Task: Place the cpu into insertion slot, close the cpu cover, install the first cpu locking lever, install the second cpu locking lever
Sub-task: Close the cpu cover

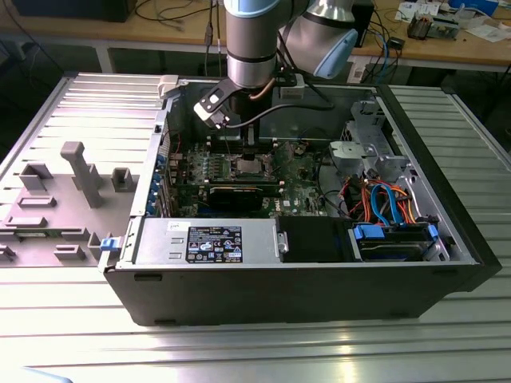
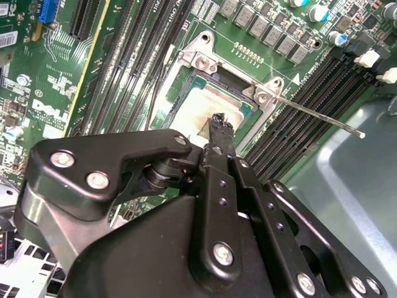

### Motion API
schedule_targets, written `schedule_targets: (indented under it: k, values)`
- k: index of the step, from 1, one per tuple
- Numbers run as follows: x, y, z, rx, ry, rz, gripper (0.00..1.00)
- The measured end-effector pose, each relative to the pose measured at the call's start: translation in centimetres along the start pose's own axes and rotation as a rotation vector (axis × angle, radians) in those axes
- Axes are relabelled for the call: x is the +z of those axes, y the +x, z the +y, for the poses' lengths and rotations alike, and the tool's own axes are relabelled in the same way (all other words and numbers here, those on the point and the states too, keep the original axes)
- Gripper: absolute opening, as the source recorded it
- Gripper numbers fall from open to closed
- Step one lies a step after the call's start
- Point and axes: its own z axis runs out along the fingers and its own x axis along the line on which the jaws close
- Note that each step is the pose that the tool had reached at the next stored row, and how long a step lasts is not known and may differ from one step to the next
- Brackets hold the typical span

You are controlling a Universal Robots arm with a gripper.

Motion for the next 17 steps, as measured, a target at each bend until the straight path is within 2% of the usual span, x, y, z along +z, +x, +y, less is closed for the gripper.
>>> schedule_targets:
  k: [17]
  values:
    - [-0.32,0.00,0.01,0.000,0.0001,-0.0001,0.11]
